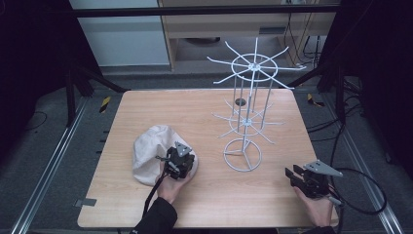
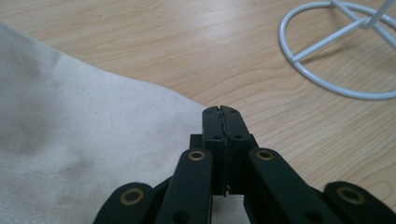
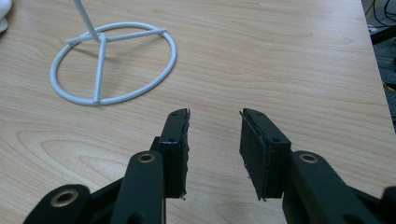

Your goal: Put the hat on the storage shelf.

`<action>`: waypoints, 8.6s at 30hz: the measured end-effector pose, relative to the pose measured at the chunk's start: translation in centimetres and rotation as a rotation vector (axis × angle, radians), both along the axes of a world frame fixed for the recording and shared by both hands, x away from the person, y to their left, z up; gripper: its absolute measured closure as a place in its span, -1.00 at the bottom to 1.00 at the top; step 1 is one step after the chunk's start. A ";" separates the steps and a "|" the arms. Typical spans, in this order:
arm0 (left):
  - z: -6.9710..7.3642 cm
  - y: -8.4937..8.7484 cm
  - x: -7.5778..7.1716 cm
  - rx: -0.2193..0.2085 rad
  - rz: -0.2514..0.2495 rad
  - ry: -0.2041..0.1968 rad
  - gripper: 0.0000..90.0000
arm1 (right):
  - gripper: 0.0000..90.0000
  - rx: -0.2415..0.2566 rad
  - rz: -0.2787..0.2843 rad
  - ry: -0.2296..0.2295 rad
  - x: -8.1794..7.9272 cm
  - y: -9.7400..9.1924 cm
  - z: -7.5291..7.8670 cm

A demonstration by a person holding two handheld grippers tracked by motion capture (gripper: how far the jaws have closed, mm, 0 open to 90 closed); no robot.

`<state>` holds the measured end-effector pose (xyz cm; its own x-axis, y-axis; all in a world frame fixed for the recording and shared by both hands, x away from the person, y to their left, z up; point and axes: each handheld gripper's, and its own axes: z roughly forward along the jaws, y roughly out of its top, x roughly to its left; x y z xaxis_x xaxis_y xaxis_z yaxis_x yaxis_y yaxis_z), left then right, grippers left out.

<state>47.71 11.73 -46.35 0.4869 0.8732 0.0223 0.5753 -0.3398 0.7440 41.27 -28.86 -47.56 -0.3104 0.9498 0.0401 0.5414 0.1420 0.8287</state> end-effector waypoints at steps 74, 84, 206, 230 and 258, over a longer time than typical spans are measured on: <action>-0.1 8.5 -7.8 0.032 -0.111 0.075 0.99 | 0.36 -0.009 -0.008 0.007 0.0 -0.2 -0.2; 0.1 10.9 -8.4 0.039 -0.066 0.069 0.99 | 0.36 -0.009 -0.007 0.009 0.0 -0.2 -0.3; 20.5 13.0 -9.3 -0.400 -0.129 -0.670 0.95 | 0.21 0.007 -0.004 0.011 0.1 -0.2 -0.4; 26.0 10.9 -10.4 -0.438 -0.217 -0.777 0.95 | 0.21 0.001 -0.008 0.007 0.2 -0.4 -0.4; 28.4 4.9 -7.6 -0.507 -0.356 -0.766 0.95 | 0.21 0.014 -0.008 0.010 0.1 -0.5 -0.4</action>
<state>40.13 16.60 -17.90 0.7336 0.6714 0.1050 -0.1970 0.0622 0.9784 41.39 -29.33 -47.92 -0.3019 0.9517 0.0567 0.5512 0.1257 0.8249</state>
